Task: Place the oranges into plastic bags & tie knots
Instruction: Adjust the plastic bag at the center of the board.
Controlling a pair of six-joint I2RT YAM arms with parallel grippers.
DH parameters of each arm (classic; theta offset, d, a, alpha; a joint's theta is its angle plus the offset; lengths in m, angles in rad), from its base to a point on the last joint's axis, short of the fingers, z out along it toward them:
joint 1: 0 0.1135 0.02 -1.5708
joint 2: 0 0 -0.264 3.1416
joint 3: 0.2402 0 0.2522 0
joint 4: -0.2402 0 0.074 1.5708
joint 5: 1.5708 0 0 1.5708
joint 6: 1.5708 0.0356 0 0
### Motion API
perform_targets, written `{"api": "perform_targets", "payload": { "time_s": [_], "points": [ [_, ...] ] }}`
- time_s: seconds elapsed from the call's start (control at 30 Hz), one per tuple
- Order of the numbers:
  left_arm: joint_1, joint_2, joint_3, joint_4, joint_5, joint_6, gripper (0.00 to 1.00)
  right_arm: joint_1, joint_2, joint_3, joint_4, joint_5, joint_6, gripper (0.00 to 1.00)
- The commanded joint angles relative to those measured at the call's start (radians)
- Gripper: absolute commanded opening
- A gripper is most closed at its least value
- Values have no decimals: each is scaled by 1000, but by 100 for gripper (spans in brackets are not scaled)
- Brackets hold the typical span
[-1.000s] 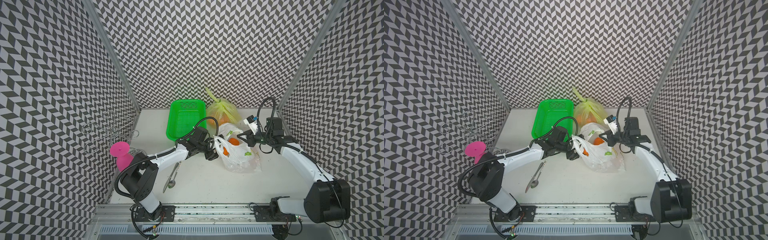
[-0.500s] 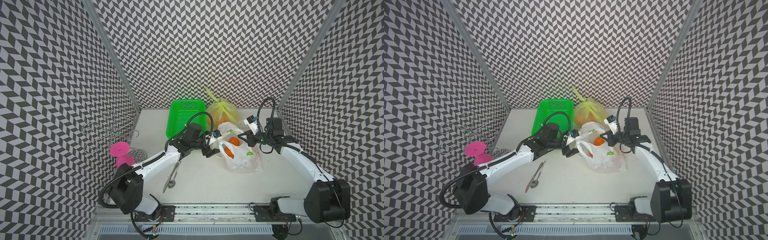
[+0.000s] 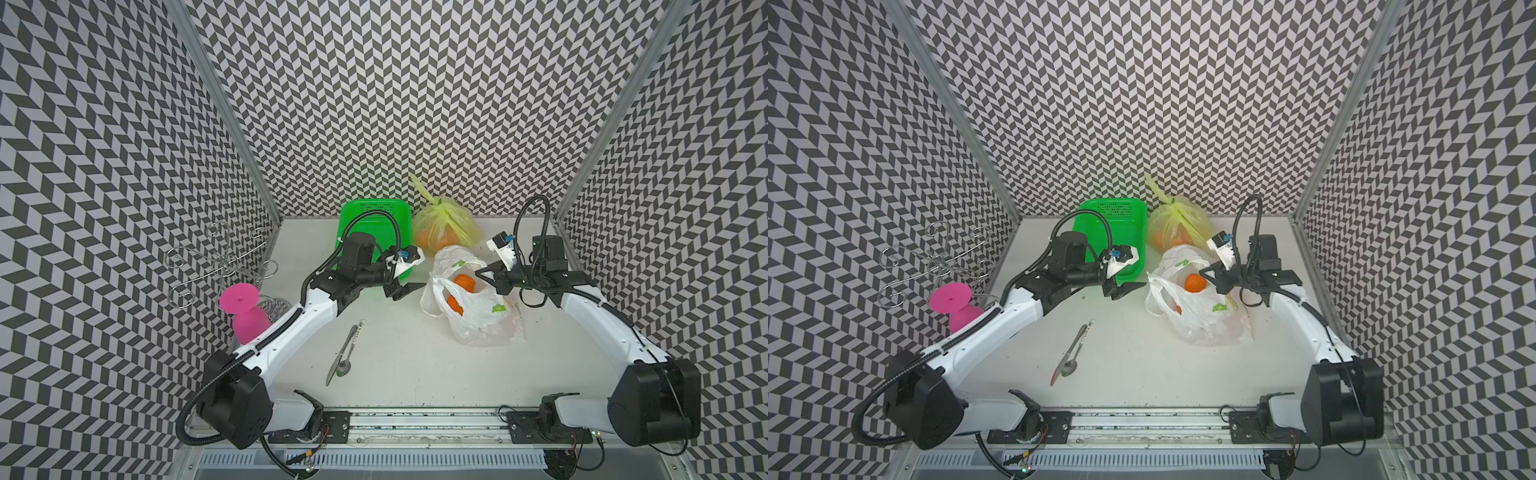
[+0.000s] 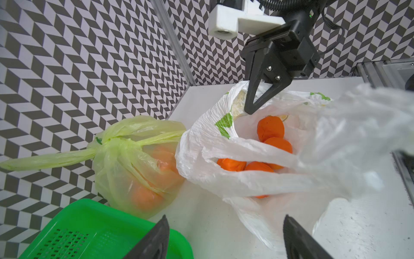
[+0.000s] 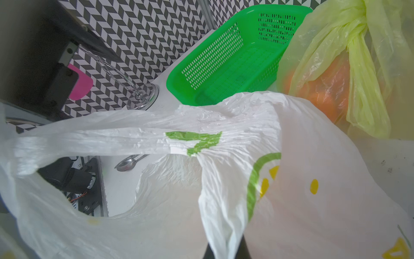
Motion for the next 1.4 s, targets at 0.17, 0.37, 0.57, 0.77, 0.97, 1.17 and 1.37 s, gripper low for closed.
{"api": "perform_targets", "payload": {
  "time_s": [0.17, 0.37, 0.57, 0.77, 0.97, 1.17, 1.37],
  "points": [
    [-53, 160, 171, -78, 99, 101, 78, 5, 7, 9, 26, -39, -20, 0],
    [-72, 179, 188, -102, 118, 146, 77, 5, 19, 17, 18, -41, -22, 0],
    [-72, 141, 150, -166, 82, 277, 80, 5, 21, 25, 10, -43, -25, 0],
    [-83, 129, 127, -152, 139, 297, 81, 5, 34, 27, 7, -50, -24, 0],
    [-111, 146, 119, -51, 160, 206, 75, 6, 50, 28, 1, -54, -27, 0],
    [-84, 141, 113, 14, 155, 65, 40, 6, 46, 42, -13, -34, -37, 0],
    [-3, 56, 83, 41, 185, -125, 1, 5, 49, 132, -49, -7, -72, 10]
  ]
}}
